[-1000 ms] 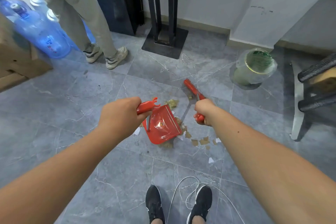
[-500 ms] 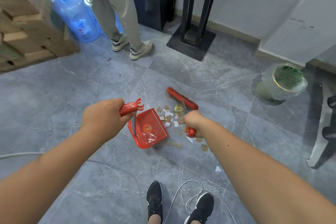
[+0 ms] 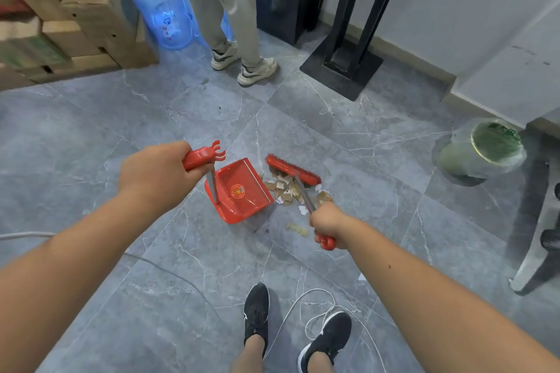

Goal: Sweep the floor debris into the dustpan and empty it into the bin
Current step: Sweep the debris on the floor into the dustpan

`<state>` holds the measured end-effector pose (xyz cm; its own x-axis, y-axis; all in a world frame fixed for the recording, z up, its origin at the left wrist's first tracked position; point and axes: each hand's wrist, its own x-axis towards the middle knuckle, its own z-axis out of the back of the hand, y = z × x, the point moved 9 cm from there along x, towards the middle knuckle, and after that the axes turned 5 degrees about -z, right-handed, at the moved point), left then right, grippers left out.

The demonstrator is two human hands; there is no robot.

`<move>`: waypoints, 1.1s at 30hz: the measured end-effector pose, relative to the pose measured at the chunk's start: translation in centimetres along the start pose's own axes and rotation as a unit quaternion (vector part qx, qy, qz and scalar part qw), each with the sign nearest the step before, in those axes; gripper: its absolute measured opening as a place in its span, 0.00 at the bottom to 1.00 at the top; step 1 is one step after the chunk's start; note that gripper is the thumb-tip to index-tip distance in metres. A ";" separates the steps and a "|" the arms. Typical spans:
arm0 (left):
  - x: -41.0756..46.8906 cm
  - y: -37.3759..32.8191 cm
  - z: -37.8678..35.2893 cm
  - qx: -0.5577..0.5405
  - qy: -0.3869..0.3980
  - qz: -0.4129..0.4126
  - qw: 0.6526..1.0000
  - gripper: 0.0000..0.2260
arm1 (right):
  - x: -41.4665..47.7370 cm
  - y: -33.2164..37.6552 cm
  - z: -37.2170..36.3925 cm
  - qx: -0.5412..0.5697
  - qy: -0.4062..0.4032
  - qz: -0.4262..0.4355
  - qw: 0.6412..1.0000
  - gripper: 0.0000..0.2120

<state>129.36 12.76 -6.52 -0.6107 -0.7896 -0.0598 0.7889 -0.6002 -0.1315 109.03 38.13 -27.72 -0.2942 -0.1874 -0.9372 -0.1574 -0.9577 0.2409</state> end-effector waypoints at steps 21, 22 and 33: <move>-7.1 8.1 3.2 -0.022 -0.011 0.035 0.999 0.22 | -7.3 5.8 -7.6 0.146 0.062 0.052 0.986 0.08; -7.3 8.6 3.3 -0.024 -0.013 0.041 0.999 0.22 | -7.3 6.2 -8.3 0.185 0.084 0.041 0.978 0.07; -10.7 14.1 3.1 0.019 0.020 0.079 0.996 0.21 | -5.5 6.0 -17.6 0.478 0.283 -0.053 0.830 0.03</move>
<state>147.28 12.34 -4.67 -0.4800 -0.8696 -0.1161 0.8772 -0.4736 -0.0792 126.25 29.61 -25.59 0.2165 -0.4443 -0.8693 -0.9095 -0.4154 -0.0142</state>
